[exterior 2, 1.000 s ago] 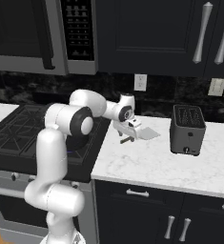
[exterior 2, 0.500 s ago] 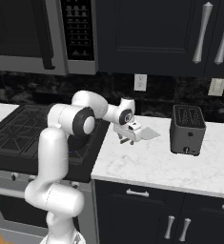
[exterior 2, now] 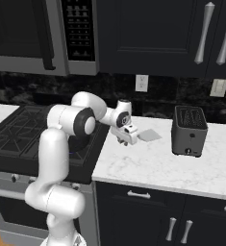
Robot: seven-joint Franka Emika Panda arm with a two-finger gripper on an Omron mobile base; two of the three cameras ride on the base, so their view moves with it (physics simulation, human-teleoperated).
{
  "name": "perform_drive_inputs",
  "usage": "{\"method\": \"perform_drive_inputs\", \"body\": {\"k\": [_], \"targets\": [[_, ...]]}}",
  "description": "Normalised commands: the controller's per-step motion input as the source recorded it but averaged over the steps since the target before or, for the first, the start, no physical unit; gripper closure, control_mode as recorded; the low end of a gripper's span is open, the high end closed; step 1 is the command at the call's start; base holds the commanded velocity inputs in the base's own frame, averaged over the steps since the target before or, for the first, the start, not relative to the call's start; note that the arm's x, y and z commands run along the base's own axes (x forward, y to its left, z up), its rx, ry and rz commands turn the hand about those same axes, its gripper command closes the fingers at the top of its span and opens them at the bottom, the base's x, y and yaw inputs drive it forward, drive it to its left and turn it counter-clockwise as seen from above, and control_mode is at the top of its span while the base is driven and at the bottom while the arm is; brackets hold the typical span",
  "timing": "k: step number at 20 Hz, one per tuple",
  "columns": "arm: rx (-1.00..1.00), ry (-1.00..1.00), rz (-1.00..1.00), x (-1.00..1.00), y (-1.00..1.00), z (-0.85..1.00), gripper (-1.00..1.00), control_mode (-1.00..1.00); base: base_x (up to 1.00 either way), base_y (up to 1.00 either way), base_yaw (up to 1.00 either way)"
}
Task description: Put the onion and potato in the pot. Retrieve the spatula and lightly stir the vegetables in the pot.
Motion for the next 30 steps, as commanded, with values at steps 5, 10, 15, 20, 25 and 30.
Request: {"method": "perform_drive_inputs", "body": {"k": [5, 10, 15, 20, 25, 30], "targets": [[0.01, 0.0, -0.03, 0.06, 0.0, -0.16, 1.0, -1.0, 0.0, 0.0, 0.0], [0.0, 0.0, 0.0, 0.0, 0.0, 0.0, 1.0, -1.0, 0.0, 0.0, 0.0], [0.02, -0.08, 0.0, -0.51, -0.03, 0.09, 1.0, -1.0, 0.0, 0.0, 0.0], [0.04, -0.15, 0.08, -0.71, -0.03, 0.52, 1.0, -1.0, 0.0, 0.0, 0.0], [0.01, -0.12, 0.11, -0.81, 0.0, 0.68, 1.0, -1.0, 0.0, 0.0, 0.0], [0.0, -0.02, 0.03, -0.81, -0.14, 0.79, 1.0, -1.0, 0.0, 0.0, 0.0]]}}
